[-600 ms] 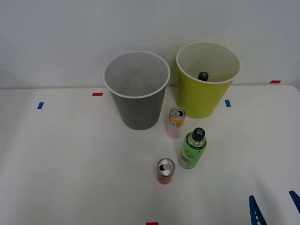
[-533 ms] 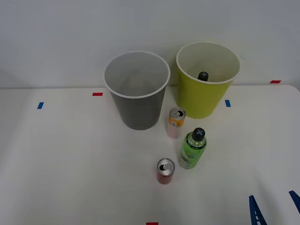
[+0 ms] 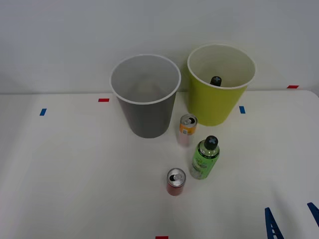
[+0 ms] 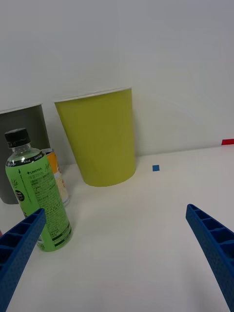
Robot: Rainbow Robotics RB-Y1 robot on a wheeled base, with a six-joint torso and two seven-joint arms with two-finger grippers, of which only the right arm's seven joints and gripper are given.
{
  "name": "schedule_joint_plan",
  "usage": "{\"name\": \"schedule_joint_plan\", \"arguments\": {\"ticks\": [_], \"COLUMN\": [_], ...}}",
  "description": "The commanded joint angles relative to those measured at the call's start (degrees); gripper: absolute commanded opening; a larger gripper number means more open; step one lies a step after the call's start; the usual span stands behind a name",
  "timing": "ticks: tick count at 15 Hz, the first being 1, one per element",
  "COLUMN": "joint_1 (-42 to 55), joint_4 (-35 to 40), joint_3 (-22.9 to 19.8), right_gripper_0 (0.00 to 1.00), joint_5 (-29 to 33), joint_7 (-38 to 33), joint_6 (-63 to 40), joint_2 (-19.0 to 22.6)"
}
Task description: Put cans in the gray bin, plastic bottles in the light green bin
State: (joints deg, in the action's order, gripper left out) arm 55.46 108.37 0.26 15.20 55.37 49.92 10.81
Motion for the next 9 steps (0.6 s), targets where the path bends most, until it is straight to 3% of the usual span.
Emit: {"name": "schedule_joint_plan", "arguments": {"ticks": [1, 9], "joint_1": [0.00, 0.00], "joint_4": [0.00, 0.00], "joint_3": [0.00, 0.00], "right_gripper_0": [1.00, 1.00], "joint_5": [0.00, 0.00], "joint_7": [0.00, 0.00], "joint_6": [0.00, 0.00], "joint_2": [0.00, 0.00]}}
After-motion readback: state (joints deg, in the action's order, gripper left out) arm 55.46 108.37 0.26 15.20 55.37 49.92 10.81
